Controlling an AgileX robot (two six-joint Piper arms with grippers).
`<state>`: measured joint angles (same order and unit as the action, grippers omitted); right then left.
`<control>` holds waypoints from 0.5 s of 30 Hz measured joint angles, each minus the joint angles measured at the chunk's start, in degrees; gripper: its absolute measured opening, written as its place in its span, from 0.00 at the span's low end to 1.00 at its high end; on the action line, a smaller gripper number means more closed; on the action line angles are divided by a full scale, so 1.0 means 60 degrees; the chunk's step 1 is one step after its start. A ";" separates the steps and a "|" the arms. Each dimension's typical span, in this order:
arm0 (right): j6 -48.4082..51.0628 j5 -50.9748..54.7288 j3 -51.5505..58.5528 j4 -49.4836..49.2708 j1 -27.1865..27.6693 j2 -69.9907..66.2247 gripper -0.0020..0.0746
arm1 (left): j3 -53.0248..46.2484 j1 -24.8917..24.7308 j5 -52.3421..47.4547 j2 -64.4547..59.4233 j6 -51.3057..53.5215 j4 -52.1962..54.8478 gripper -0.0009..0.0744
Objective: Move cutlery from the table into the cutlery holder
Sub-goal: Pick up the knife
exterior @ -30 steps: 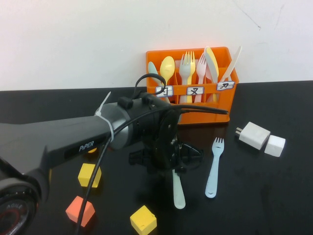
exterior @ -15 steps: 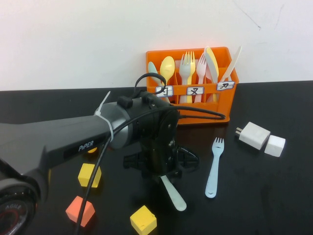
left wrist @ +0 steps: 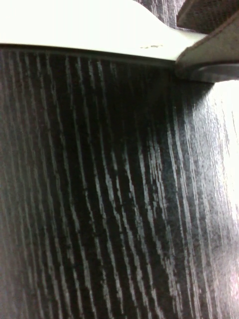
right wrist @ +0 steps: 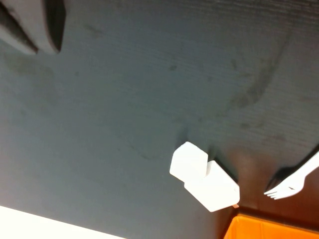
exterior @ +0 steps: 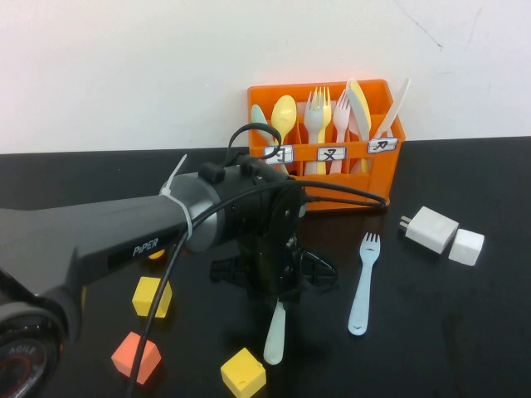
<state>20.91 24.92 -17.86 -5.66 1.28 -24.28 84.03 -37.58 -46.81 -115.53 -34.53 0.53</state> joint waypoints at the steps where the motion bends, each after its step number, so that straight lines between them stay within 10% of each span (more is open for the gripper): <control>1: 0.0000 0.0000 0.0000 0.0000 0.0000 0.0000 0.02 | 0.0000 0.0000 0.0000 0.0000 0.0000 0.0000 0.12; 15: 0.0000 0.0000 0.0000 -0.0044 0.0000 0.0000 0.02 | 0.0000 0.0000 0.0000 0.1059 -0.0080 -0.0024 0.02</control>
<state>20.91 24.92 -17.86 -5.92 1.28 -24.28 84.03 -37.58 -46.81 -109.18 -35.01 0.38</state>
